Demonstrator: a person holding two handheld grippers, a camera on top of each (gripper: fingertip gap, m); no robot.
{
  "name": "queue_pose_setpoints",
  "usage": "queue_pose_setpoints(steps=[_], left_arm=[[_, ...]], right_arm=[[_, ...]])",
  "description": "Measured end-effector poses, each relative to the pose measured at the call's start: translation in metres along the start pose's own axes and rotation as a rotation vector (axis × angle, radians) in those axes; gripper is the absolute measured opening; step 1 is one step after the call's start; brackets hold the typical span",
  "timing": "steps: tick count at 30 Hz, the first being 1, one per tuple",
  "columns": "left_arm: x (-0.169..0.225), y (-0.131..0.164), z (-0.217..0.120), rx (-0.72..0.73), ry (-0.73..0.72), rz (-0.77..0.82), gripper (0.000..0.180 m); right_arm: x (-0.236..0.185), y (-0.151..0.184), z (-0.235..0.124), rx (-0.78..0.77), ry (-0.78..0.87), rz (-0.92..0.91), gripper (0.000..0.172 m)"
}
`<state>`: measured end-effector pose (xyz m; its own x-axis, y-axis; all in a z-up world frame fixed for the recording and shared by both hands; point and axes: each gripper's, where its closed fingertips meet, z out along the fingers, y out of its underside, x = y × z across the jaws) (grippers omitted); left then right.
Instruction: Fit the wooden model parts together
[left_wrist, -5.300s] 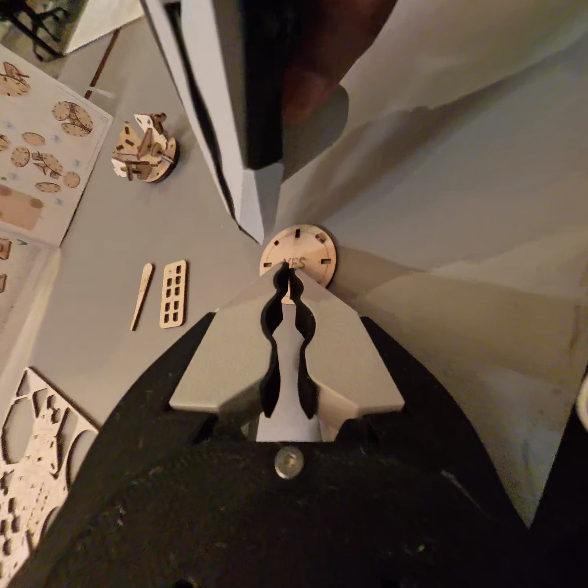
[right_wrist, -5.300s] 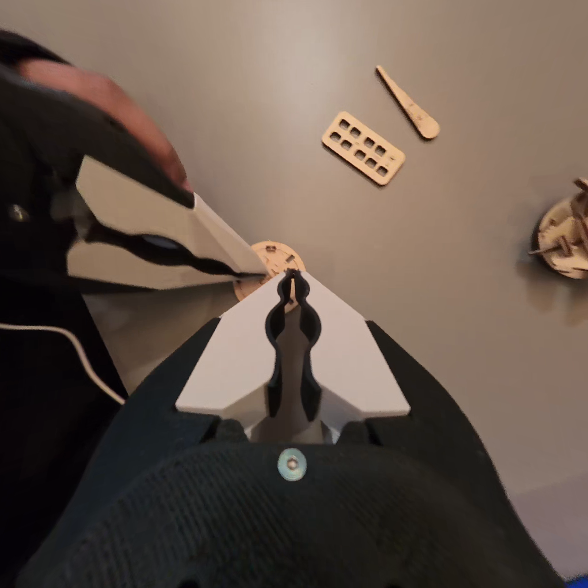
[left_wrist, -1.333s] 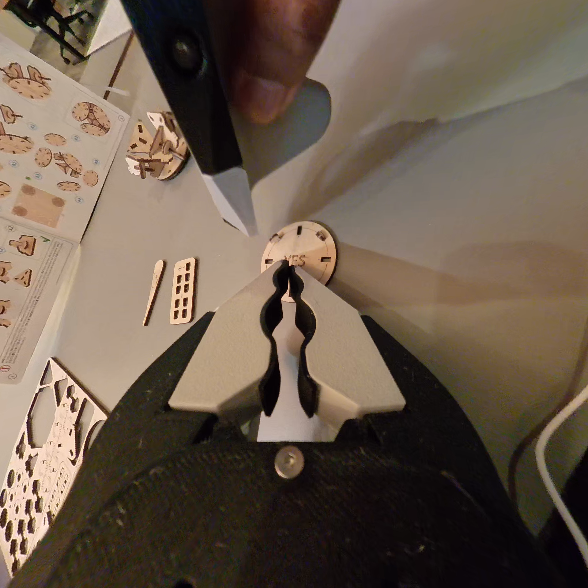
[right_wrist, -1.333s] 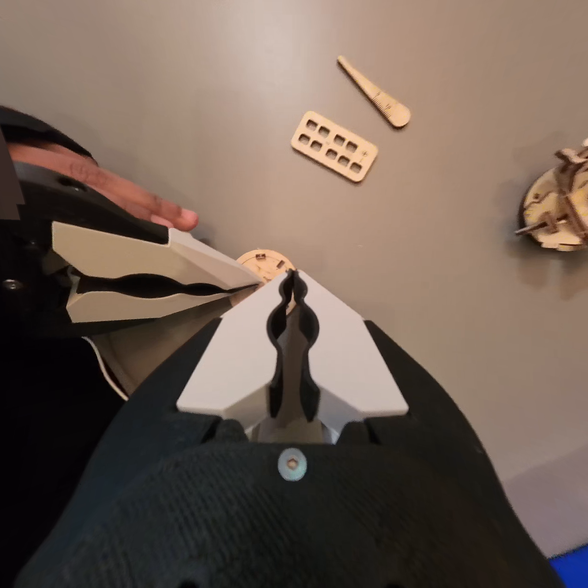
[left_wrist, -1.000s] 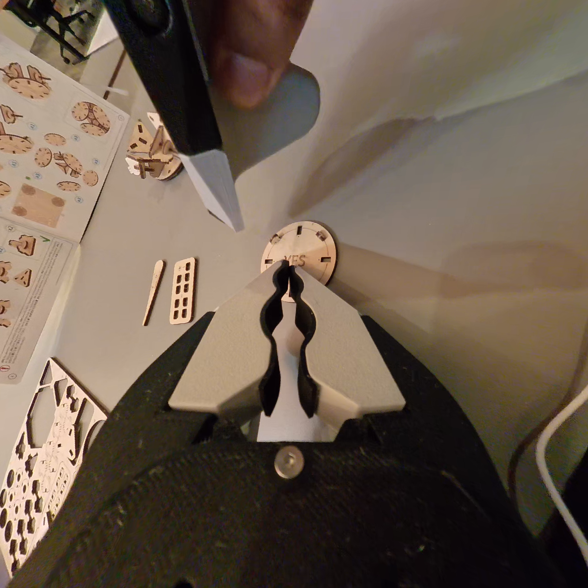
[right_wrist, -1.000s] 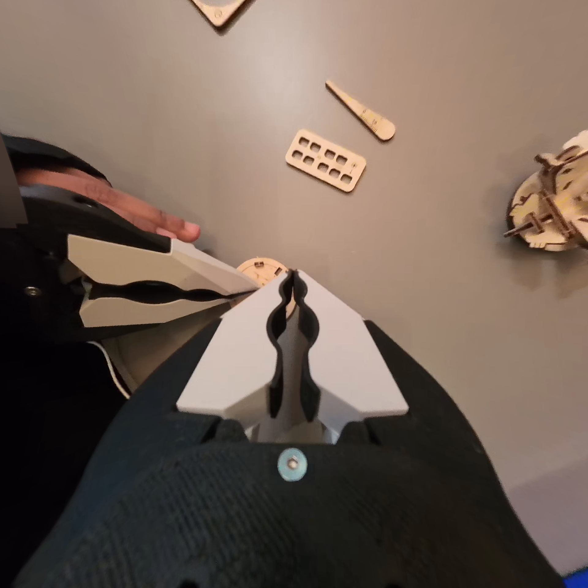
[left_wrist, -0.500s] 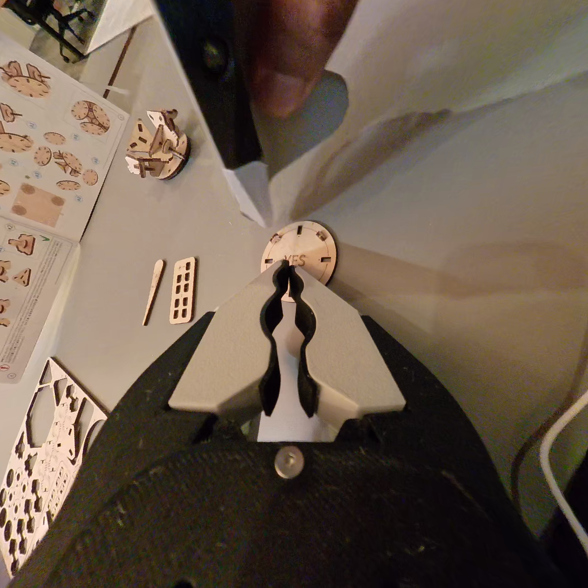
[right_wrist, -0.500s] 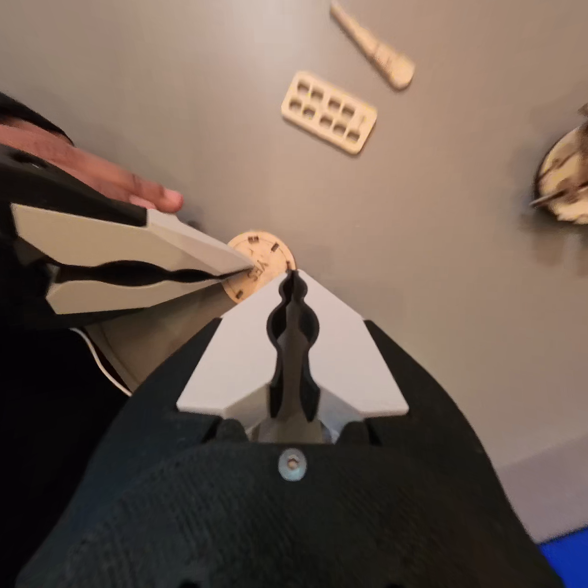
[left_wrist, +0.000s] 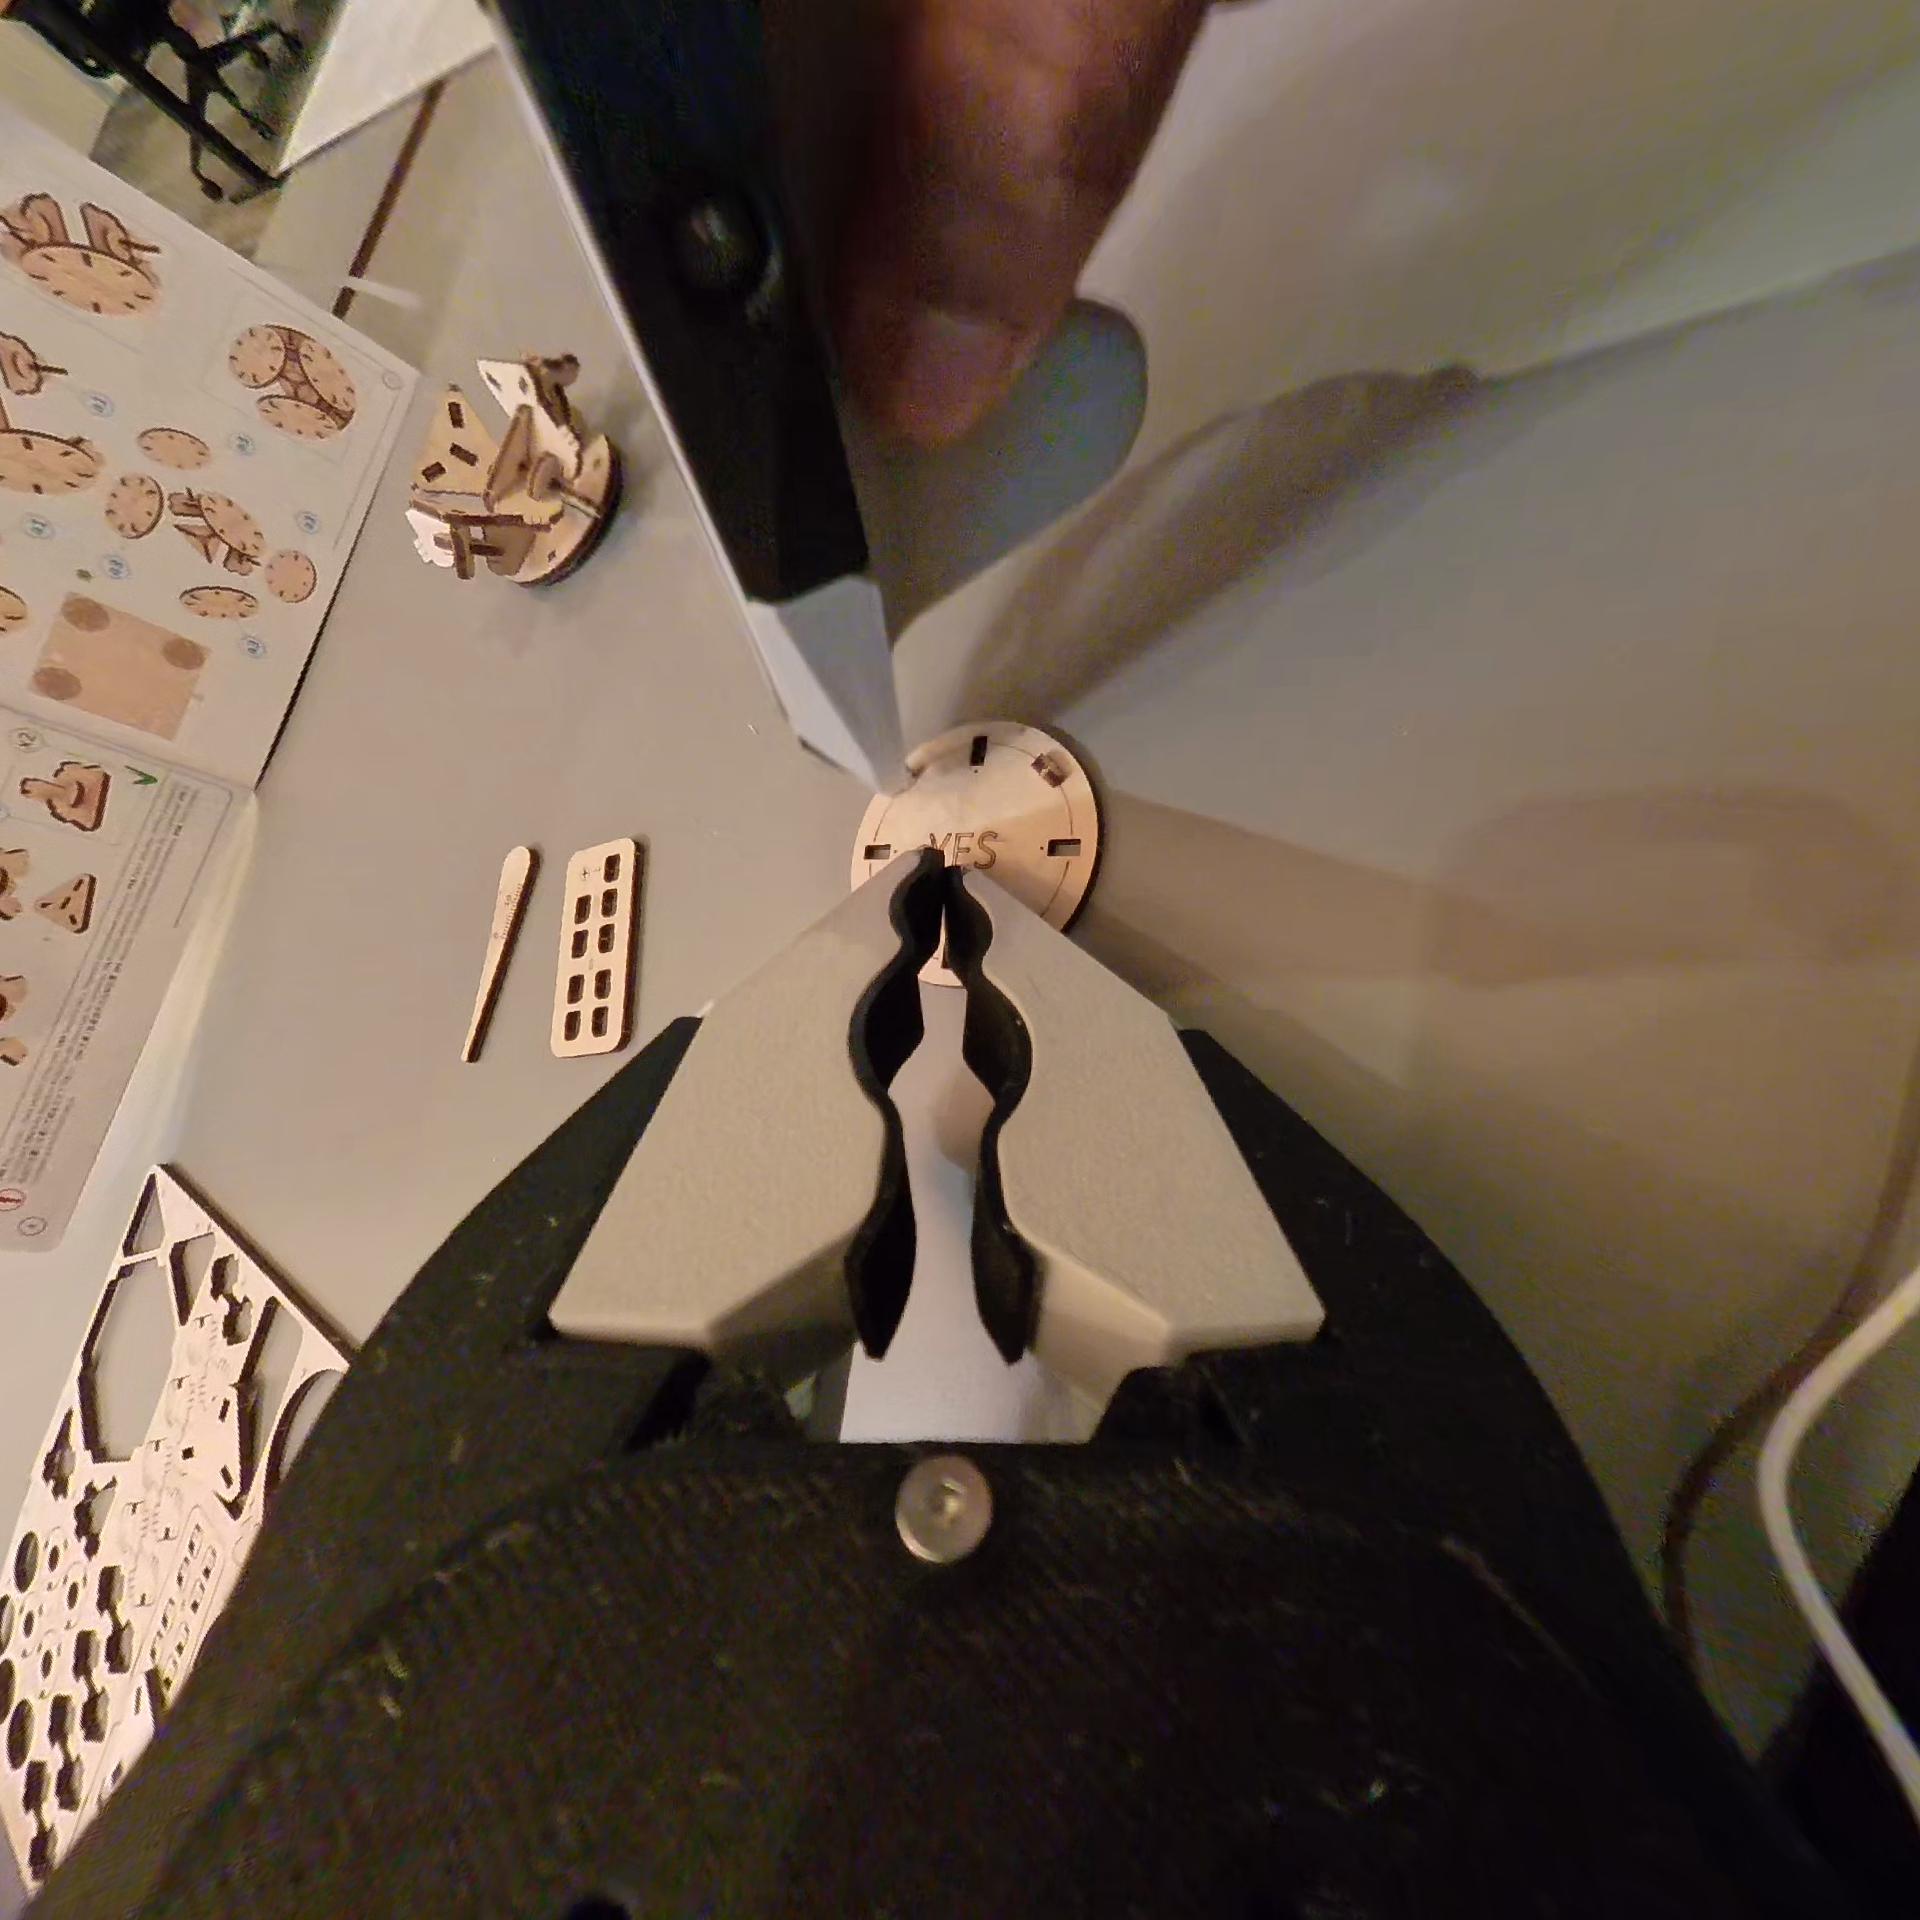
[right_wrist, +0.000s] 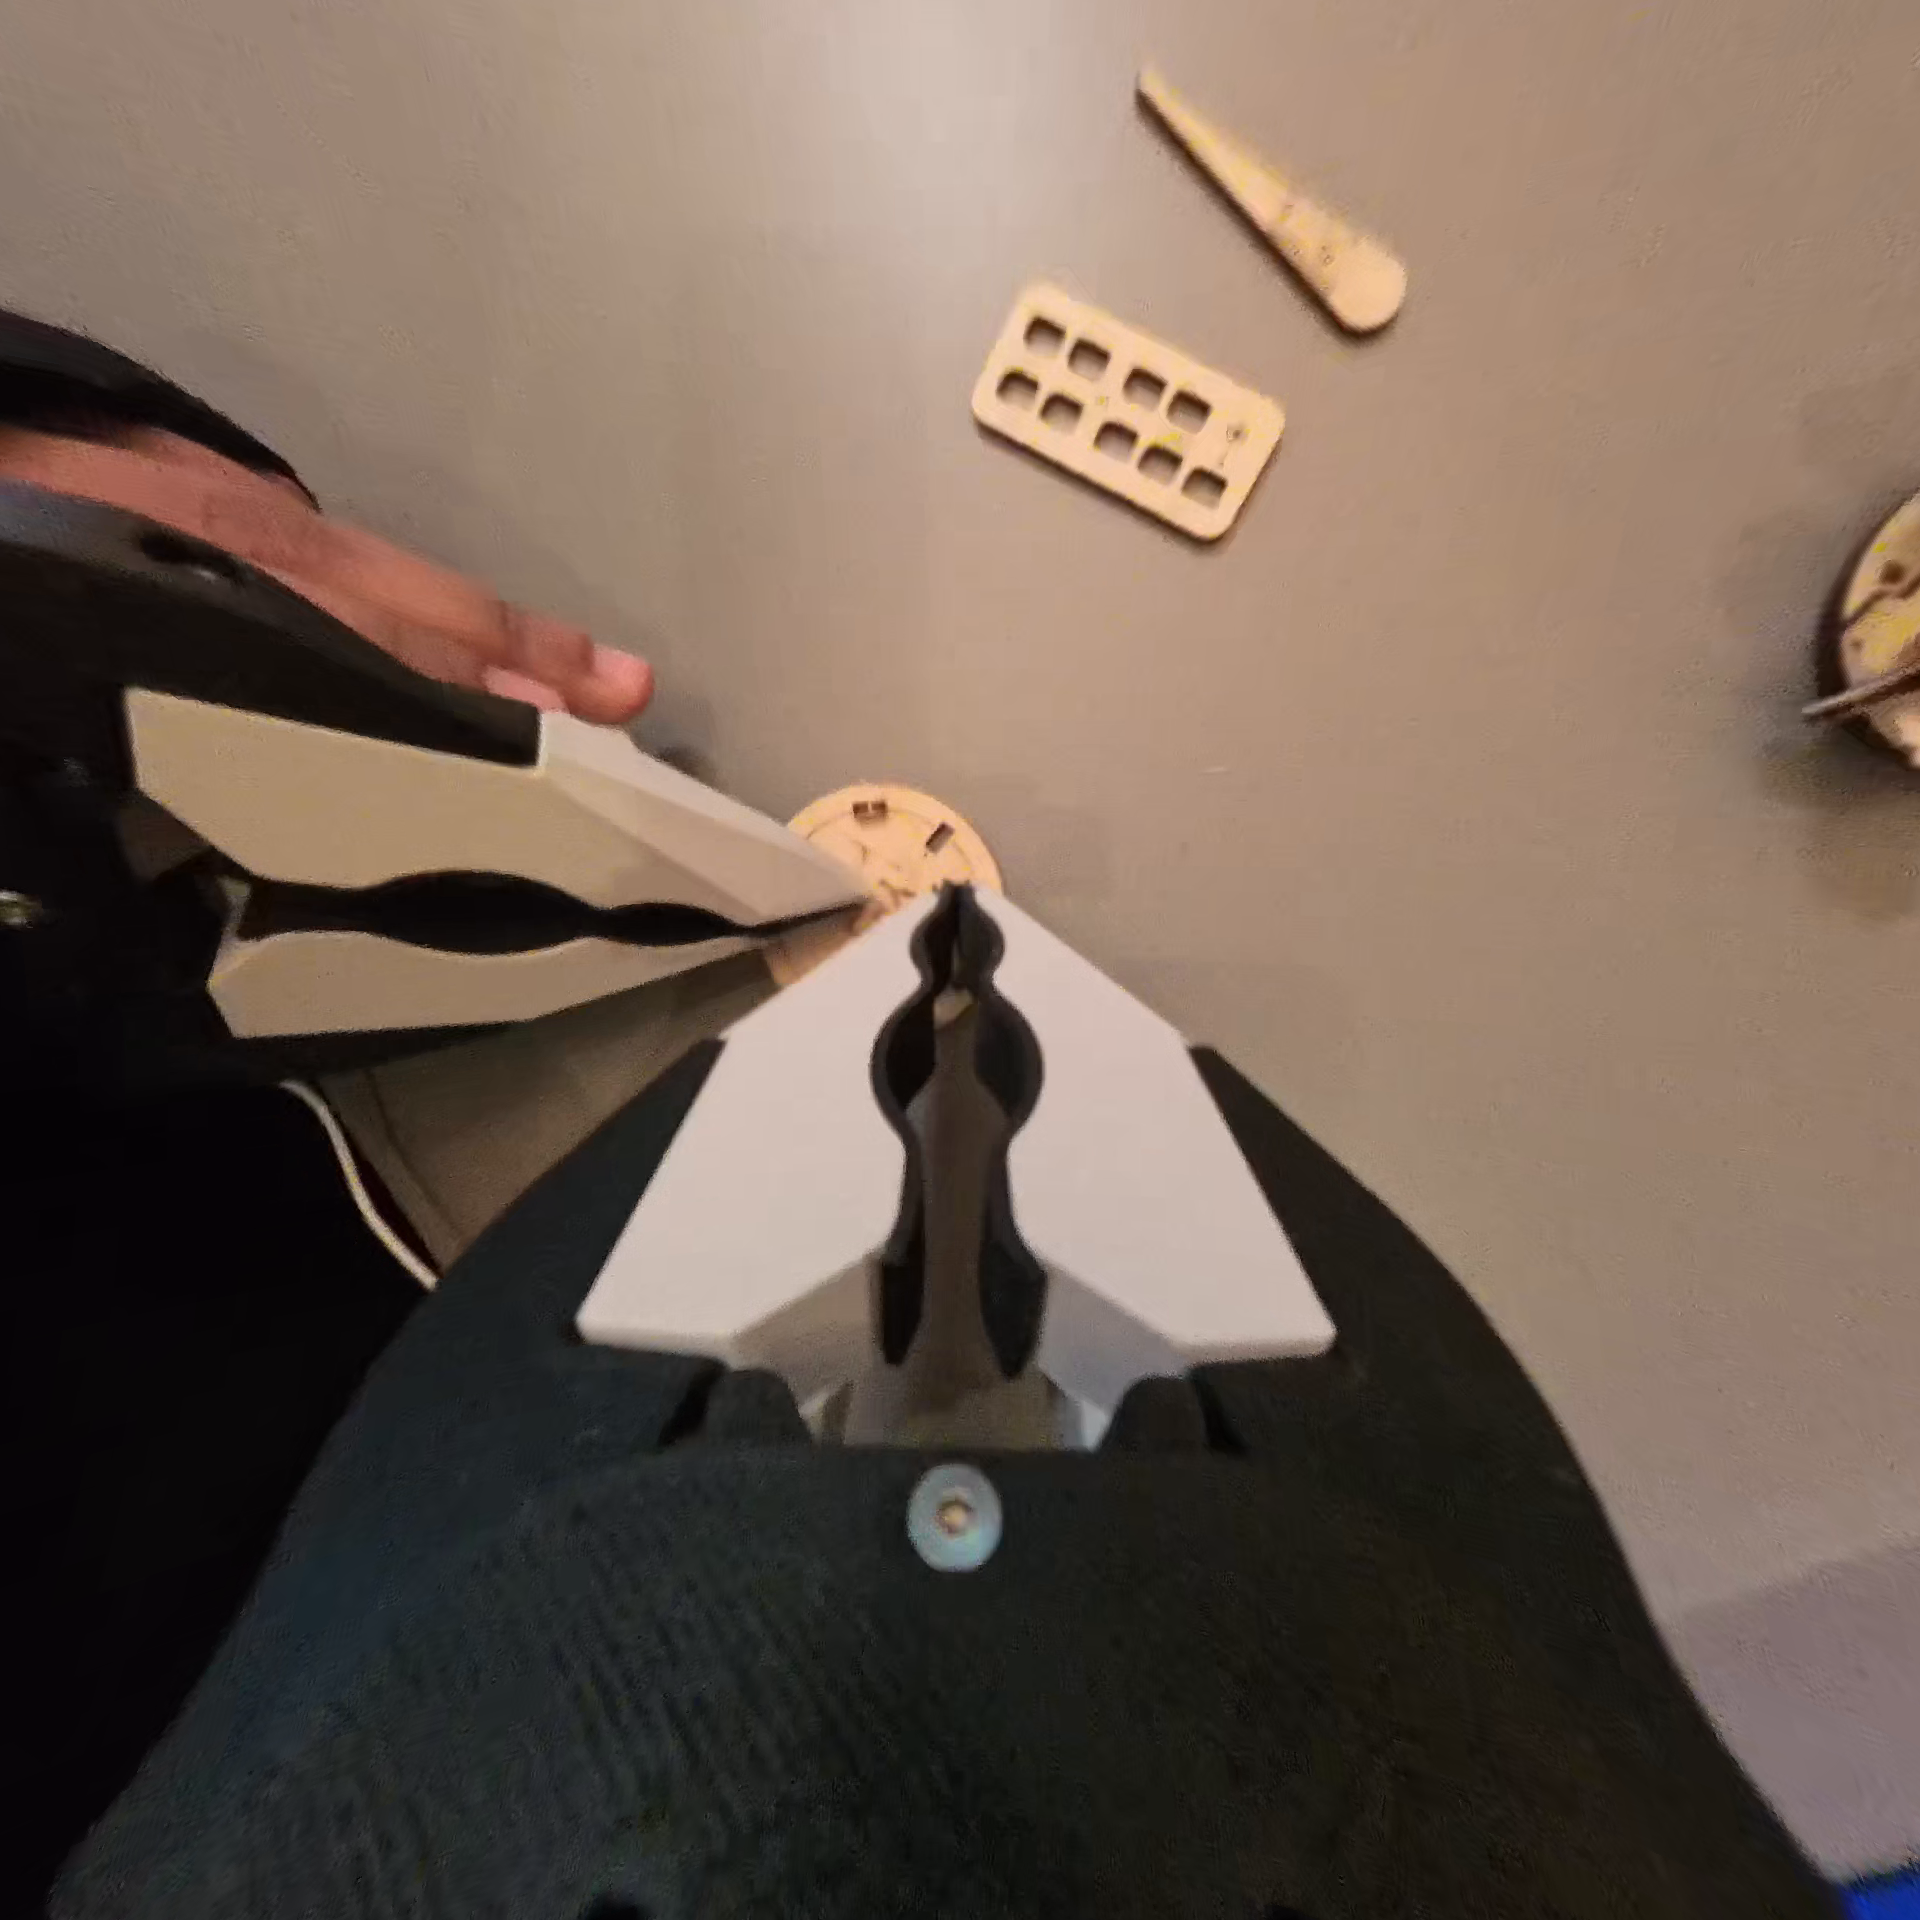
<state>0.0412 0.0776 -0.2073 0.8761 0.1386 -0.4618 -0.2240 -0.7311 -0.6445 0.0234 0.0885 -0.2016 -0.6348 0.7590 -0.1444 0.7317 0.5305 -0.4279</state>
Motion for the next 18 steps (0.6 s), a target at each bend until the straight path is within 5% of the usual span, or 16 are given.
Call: queue_pose_setpoints(steps=[5,9,13,16,18], left_arm=[[0.0,0.0,0.0,0.0,-0.003,0.002,0.0],[0.0,0.0,0.0,0.0,-0.001,0.0,0.0],[0.0,0.0,0.0,0.0,-0.002,0.002,0.0],[0.0,0.0,0.0,0.001,-0.001,0.0,0.0],[0.0,0.0,0.0,0.0,-0.002,0.0,0.0]], right_arm=[[0.006,-0.02,-0.015,0.079,0.059,-0.022,0.0],[0.003,0.003,-0.003,-0.043,0.022,0.0,0.0],[0.003,-0.023,-0.017,0.088,0.054,-0.03,0.0],[0.001,0.003,0.002,-0.06,0.043,-0.034,0.0],[0.003,-0.002,-0.006,-0.025,0.04,-0.009,0.0]])
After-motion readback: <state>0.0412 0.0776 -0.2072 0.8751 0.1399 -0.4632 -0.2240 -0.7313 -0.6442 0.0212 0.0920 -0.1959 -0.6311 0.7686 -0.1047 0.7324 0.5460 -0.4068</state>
